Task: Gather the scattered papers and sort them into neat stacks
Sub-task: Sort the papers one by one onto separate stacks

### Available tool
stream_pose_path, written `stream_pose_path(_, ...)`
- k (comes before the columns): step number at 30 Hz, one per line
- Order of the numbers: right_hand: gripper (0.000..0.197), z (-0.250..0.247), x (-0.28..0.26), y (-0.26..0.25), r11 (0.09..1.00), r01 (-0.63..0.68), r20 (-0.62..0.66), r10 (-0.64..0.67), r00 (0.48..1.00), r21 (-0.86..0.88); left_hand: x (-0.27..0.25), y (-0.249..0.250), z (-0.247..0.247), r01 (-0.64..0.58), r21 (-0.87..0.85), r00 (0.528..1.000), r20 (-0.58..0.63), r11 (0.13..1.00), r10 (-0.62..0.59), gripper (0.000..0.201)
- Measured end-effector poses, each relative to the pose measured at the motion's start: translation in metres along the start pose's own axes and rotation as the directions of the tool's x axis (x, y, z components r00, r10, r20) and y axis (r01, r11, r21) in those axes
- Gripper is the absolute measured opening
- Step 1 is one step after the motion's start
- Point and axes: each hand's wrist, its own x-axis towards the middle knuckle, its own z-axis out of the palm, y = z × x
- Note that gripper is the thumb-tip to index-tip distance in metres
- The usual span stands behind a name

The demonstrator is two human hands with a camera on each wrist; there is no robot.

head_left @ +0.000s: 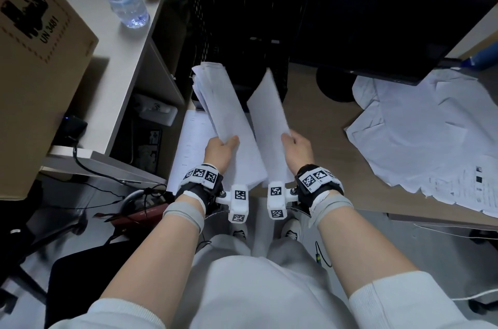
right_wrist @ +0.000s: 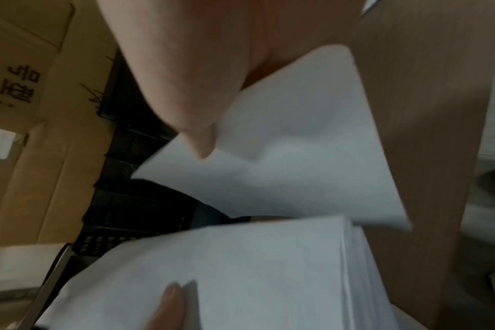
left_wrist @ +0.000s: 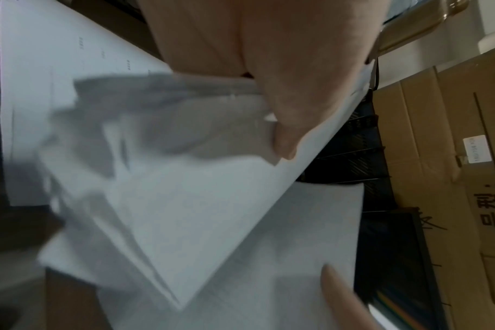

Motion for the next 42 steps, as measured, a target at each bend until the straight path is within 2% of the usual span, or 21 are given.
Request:
stream_pose_path(2,0.035,0.006,-0.006,-0.007,0.999,0.016,0.180,-0.023,0.983,0.043,-0.003,0.002,0.004,0.004,-0.043,0.996,0.088,0.999,0.000,0.019)
stream_pose_path(4,0.046,0.015,-0.014,-0.011,0.996,0.072,0.320,-0.082,0.944,0.044,-0.010,0.007,0.008,-0.018,-0.091,0.984,0.173,0.996,0.034,0.020)
stream_pose_path(6,0.054,0.019,-0.021,-0.014,0.994,0.103,0.385,-0.108,0.916,0.033,-0.016,0.011,0.009,-0.036,-0.120,0.975,0.212,0.992,0.061,0.021)
stream_pose_path(9,0.045,0.013,-0.027,-0.023,0.995,0.088,0.416,-0.101,0.904,0.050,-0.021,0.012,0.004,-0.084,-0.107,0.977,0.185,0.991,0.103,0.021)
stream_pose_path(11,0.045,0.010,-0.030,-0.027,0.994,0.076,0.394,-0.101,0.914,0.079,-0.021,0.010,0.001,-0.113,-0.075,0.979,0.165,0.991,0.124,0.019)
stream_pose_path(13,0.044,0.010,-0.031,-0.026,0.994,0.057,0.303,-0.083,0.949,0.094,-0.019,0.008,-0.001,-0.106,-0.054,0.978,0.172,0.993,0.114,0.016)
stream_pose_path(16,0.031,0.014,-0.029,-0.019,0.994,0.072,0.176,-0.086,0.981,0.087,-0.020,0.009,-0.005,-0.126,-0.022,0.969,0.210,0.992,0.128,0.017)
stream_pose_path(18,0.023,0.016,-0.026,-0.015,0.989,0.054,0.092,-0.067,0.993,0.141,-0.018,0.009,-0.006,-0.153,0.010,0.968,0.200,0.988,0.148,0.010)
stream_pose_path(19,0.027,0.015,-0.025,-0.014,0.987,0.036,0.047,-0.044,0.998,0.158,-0.018,0.009,-0.008,-0.153,0.009,0.972,0.183,0.988,0.148,0.006)
stream_pose_path(21,0.056,0.013,-0.025,-0.013,0.988,-0.029,0.010,0.028,1.000,0.153,-0.016,0.011,-0.012,-0.150,-0.022,0.976,0.154,0.988,0.151,0.011)
stream_pose_path(23,0.085,0.012,-0.026,-0.010,0.983,-0.128,0.048,0.122,0.991,0.128,-0.011,0.010,-0.019,-0.147,-0.035,0.979,0.140,0.988,0.151,0.016)
stream_pose_path(25,0.095,0.014,-0.029,-0.009,0.970,-0.211,0.081,0.202,0.976,0.121,-0.009,0.010,-0.025,-0.149,-0.033,0.981,0.123,0.988,0.152,0.012)
stream_pose_path(29,0.088,0.021,-0.032,-0.009,0.956,-0.277,0.106,0.267,0.958,0.094,-0.010,0.009,-0.035,-0.152,-0.038,0.977,0.143,0.988,0.156,0.010)
stream_pose_path(35,0.072,0.029,-0.036,-0.010,0.938,-0.345,0.125,0.340,0.932,0.024,-0.016,0.004,-0.051,-0.149,0.022,0.951,0.278,0.989,0.137,0.007)
stream_pose_path(37,0.071,0.033,-0.037,-0.009,0.927,-0.374,0.122,0.368,0.922,0.024,-0.015,0.002,-0.056,-0.151,0.016,0.956,0.257,0.988,0.142,0.009)
stream_pose_path(40,0.067,0.043,-0.036,-0.004,0.915,-0.404,0.131,0.400,0.907,0.007,-0.013,-0.002,-0.065,-0.144,0.013,0.966,0.221,0.990,0.137,0.024)
stream_pose_path(42,0.050,0.050,-0.035,0.003,0.895,-0.445,0.132,0.441,0.888,0.003,-0.014,-0.007,-0.071,-0.136,0.010,0.971,0.202,0.991,0.131,0.023)
